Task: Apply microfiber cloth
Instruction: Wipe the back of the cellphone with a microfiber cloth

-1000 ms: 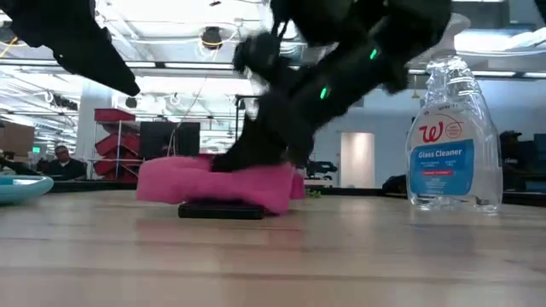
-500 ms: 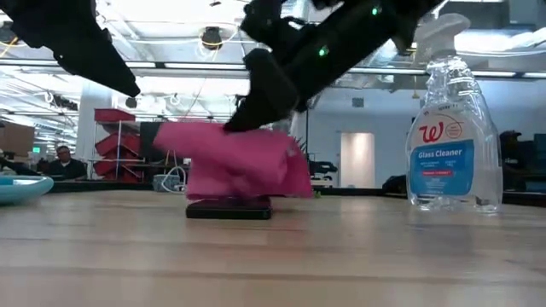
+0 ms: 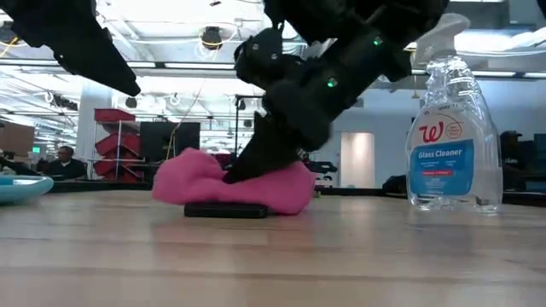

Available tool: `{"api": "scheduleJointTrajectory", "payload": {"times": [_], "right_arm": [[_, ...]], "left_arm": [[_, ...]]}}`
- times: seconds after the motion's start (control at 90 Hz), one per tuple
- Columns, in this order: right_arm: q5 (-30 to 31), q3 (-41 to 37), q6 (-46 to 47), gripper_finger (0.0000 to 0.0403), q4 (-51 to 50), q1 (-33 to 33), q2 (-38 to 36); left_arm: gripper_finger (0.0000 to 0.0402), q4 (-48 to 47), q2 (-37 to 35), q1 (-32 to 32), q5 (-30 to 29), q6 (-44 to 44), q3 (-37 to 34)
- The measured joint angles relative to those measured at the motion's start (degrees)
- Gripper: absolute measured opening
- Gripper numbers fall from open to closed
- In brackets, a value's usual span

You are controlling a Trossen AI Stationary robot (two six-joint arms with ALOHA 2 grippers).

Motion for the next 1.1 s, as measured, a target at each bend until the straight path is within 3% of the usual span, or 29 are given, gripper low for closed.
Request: {"api": "scheduleJointTrajectory", "payload": {"times": [0.111,0.267,0.478,0.544,0.689,0.744,0.789,0.889,0.933,1.1], "right_arm": [[5.3,-0.1,1.8,0.0000,-1.0,-0.3,-1.0],[5.1,-0.1,3.7,0.0000,-3.8,-1.6,-1.0],[-9.5,0.0,-0.9,0.0000,-2.7,-1.6,-0.8],[-11.1,0.0,-1.6,0.0000,-2.6,-1.5,-0.8],[2.6,0.0,5.3,0.0000,-2.9,-2.0,-0.8],[3.8,0.0,5.8,0.0000,-2.3,-2.3,-0.8],[0.9,0.0,5.2,0.0000,-1.9,-2.7,-0.8],[-13.7,0.0,3.6,0.0000,-2.1,-3.4,-0.8],[-16.4,0.0,3.2,0.0000,-2.4,-3.4,-0.8],[-4.1,-0.1,3.1,0.0000,-3.0,-2.9,-2.7]], "left_arm": [[0.0162,0.2,0.0,0.0,0.0,0.0,0.0],[0.0162,0.2,0.0,0.0,0.0,0.0,0.0],[0.0162,0.1,0.0,0.0,0.0,0.0,0.0],[0.0162,0.1,0.0,0.0,0.0,0.0,0.0],[0.0162,0.2,0.0,0.0,0.0,-0.3,0.0],[0.0162,0.2,0.0,0.0,0.0,-0.4,0.0],[0.0162,0.2,0.0,0.0,0.0,-0.4,0.0],[0.0162,0.2,0.0,0.0,0.0,-0.3,0.0],[0.0162,0.2,0.0,0.0,0.0,-0.3,0.0],[0.0162,0.5,0.0,0.0,0.0,-0.7,0.0]]}}
